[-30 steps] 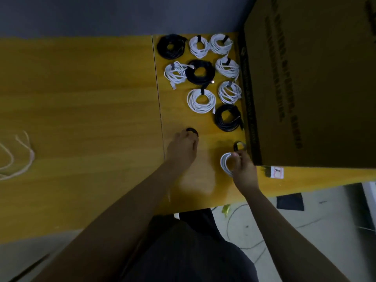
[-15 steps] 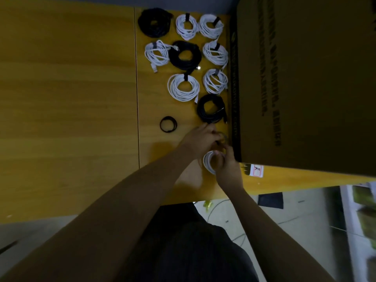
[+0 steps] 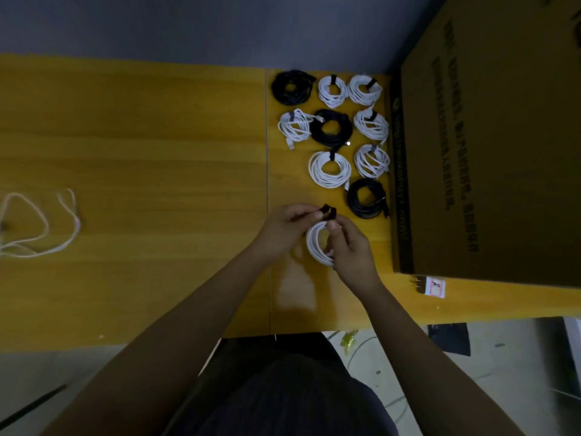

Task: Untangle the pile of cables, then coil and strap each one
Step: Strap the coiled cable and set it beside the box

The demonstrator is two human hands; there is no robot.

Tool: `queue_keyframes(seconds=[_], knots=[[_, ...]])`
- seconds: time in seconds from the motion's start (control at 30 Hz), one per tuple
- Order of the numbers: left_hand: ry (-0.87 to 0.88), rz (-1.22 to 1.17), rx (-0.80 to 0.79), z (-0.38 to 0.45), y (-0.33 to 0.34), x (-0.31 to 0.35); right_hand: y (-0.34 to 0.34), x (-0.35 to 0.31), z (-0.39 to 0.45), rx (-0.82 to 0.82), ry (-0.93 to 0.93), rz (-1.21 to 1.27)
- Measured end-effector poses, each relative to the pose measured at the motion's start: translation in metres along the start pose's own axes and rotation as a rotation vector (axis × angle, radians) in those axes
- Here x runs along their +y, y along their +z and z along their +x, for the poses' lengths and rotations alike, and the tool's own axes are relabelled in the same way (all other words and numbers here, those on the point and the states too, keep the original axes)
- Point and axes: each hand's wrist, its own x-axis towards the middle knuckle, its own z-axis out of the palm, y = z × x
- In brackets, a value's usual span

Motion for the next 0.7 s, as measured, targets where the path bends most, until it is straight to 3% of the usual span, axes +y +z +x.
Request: queue_keyframes(seconds=[0.47,0.7], knots=[[0.007,-0.061,0.103,-0.038,-0.086,0.058,0.072,-0.074,-0.017,0.036,-0.397,-0.148],[-0.163,-0.297,-0.143,-0.052,-0.087,0.075,0.071,-0.078,-0.029,0.058,-0.393,-0.193]])
